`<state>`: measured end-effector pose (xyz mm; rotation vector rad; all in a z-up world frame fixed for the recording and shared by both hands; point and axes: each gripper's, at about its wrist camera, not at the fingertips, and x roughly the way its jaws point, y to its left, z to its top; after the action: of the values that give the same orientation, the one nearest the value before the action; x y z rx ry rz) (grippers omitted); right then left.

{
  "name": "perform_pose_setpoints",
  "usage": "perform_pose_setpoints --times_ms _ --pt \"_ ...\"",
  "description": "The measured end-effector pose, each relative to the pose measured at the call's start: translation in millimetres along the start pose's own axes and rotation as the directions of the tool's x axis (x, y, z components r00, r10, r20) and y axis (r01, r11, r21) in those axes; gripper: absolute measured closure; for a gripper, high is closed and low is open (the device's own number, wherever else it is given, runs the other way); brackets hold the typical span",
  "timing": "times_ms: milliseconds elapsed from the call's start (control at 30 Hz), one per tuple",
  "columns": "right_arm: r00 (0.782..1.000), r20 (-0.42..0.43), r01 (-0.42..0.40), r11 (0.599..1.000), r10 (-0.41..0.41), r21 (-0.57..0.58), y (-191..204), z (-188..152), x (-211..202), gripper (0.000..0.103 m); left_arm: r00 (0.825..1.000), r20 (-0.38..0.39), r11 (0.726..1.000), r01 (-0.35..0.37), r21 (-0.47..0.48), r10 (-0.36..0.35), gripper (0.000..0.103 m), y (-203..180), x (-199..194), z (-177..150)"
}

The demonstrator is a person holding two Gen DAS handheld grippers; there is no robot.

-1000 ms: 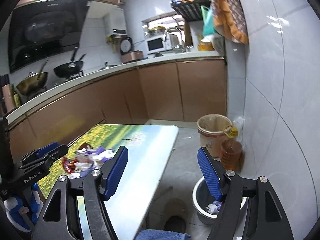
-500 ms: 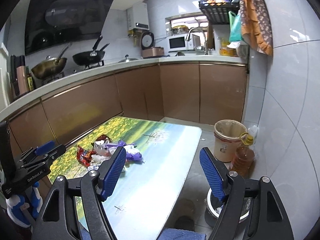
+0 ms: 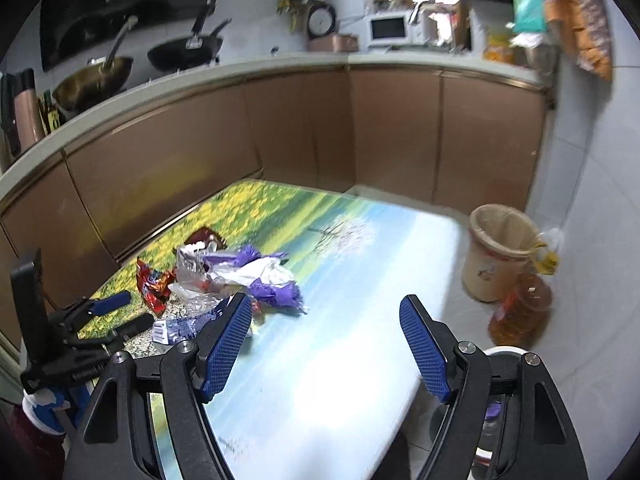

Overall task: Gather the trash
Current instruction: 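Grasp the blue-and-white milk carton with the left gripper while the right grasps a purple bag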

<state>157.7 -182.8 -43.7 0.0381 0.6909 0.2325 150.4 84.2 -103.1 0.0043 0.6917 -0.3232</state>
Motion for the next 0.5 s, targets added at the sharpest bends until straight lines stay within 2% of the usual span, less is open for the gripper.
perform_pose_setpoints --times_ms 167,300,500 --pt "0.994 -0.094 -0.050 0.998 0.047 -0.032 8.3 6.1 72.2 0.028 0.996 -0.076 0.997 0.059 0.052 -0.055 0.036 1.7 37.5 -6.0" --pt "0.984 -0.154 -0.092 0.995 0.086 -0.032 16.5 10.0 122.6 0.028 0.989 -0.117 0.995 0.098 0.036 -0.093 0.036 7.8 55.5 -9.8" --pt "0.970 -0.207 -0.135 0.991 0.129 -0.014 16.5 9.6 167.9 0.028 0.983 -0.133 0.992 0.128 0.023 -0.124 0.036 11.6 62.7 -12.9"
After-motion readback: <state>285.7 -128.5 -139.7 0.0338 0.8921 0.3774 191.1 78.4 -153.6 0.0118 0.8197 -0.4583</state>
